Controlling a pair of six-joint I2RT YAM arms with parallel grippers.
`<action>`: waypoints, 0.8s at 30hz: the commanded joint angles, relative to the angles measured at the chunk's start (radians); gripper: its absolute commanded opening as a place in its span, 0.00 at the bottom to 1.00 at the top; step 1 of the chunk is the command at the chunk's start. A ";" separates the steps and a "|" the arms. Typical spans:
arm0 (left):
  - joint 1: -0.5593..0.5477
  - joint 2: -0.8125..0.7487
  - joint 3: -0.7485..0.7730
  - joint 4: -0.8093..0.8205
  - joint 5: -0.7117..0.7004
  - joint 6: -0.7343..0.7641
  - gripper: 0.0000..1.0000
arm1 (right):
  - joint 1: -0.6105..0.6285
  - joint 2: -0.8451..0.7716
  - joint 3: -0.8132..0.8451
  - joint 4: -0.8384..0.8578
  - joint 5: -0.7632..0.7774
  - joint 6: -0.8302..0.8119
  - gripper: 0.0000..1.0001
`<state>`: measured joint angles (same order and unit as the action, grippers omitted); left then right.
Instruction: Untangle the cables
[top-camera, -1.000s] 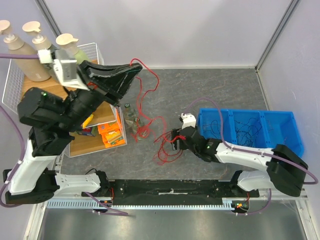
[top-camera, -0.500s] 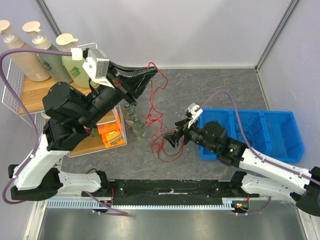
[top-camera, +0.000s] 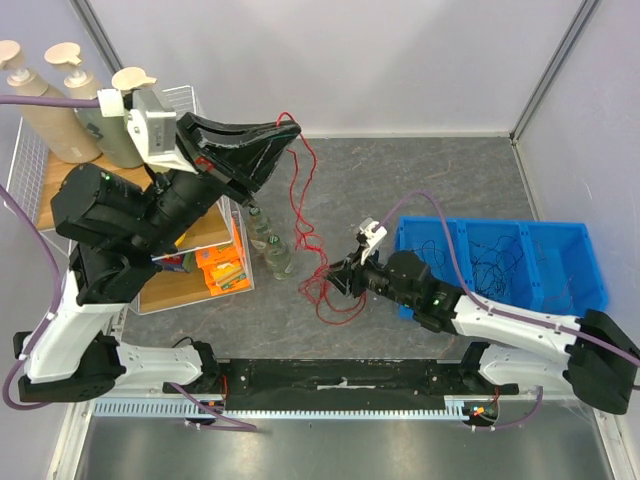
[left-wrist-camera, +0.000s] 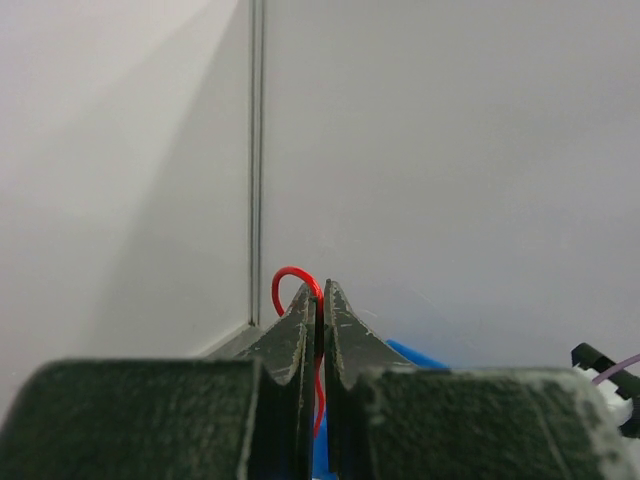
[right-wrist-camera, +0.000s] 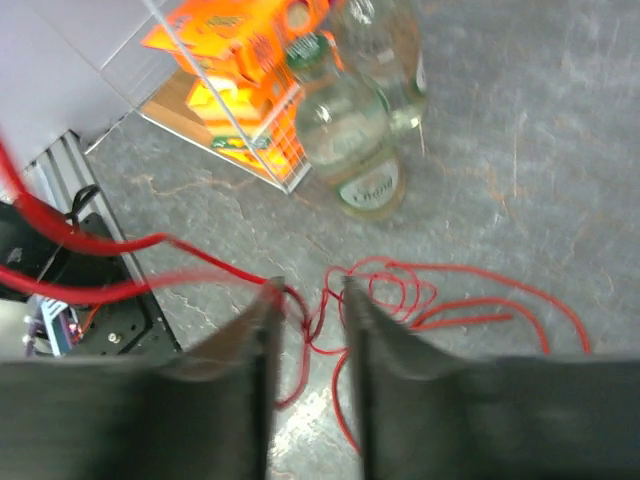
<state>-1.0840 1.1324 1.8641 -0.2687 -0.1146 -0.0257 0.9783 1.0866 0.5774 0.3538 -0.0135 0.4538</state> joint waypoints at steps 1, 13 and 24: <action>-0.001 -0.014 0.041 0.114 0.046 -0.006 0.02 | -0.001 0.058 -0.011 0.048 0.174 0.068 0.14; 0.001 -0.056 0.110 0.250 0.029 0.086 0.02 | -0.003 0.170 0.006 -0.116 0.408 0.131 0.03; -0.001 -0.036 0.176 0.241 0.029 0.099 0.02 | -0.010 0.222 0.030 -0.130 0.425 0.123 0.03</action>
<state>-1.0840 1.0809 2.0365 -0.0429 -0.0757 0.0303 0.9703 1.3212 0.5602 0.1944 0.3935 0.5907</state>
